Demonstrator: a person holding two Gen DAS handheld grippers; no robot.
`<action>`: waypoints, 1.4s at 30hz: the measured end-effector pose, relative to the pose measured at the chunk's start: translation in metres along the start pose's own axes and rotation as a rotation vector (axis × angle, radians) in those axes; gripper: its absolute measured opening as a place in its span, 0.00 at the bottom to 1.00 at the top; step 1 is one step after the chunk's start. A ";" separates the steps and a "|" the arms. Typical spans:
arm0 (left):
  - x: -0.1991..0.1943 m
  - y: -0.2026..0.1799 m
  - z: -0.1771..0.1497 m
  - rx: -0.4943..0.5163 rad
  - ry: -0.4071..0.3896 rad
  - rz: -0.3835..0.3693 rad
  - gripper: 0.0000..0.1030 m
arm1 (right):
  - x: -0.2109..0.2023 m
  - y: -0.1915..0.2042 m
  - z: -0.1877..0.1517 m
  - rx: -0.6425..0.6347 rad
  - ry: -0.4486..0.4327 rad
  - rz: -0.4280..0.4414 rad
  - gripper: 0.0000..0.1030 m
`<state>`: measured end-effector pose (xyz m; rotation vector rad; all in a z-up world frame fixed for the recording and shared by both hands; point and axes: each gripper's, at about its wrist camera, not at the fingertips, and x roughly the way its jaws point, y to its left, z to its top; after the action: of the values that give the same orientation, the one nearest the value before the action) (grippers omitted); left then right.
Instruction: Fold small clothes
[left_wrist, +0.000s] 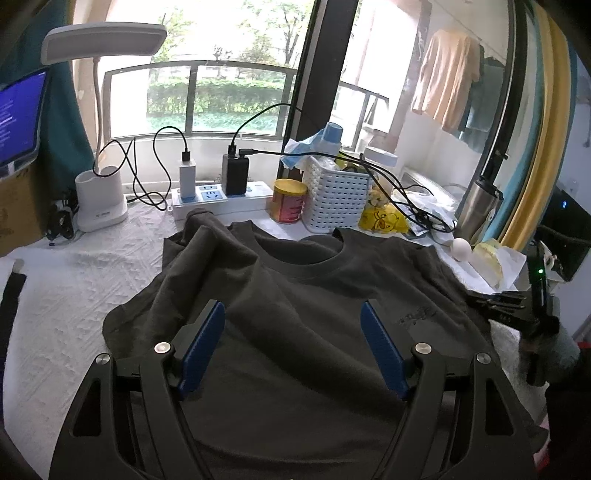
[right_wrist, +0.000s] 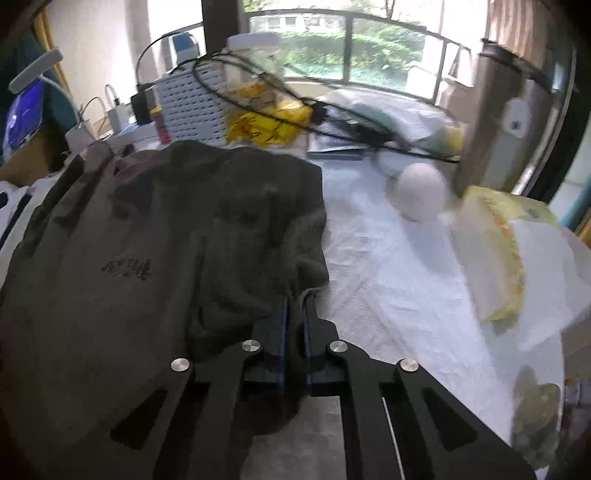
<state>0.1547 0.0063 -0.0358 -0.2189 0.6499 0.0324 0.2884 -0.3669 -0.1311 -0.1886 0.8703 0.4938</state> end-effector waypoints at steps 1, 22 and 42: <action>0.000 0.002 -0.001 -0.002 0.002 0.001 0.76 | -0.006 -0.006 -0.001 0.023 -0.015 -0.014 0.06; -0.014 0.022 -0.015 0.004 0.016 -0.075 0.76 | -0.039 0.086 0.025 -0.120 -0.148 0.010 0.06; -0.023 0.035 -0.026 0.026 0.024 -0.082 0.76 | 0.002 0.160 -0.016 -0.346 -0.005 0.131 0.17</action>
<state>0.1173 0.0360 -0.0487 -0.2208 0.6640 -0.0579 0.2006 -0.2321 -0.1365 -0.4488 0.7907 0.7664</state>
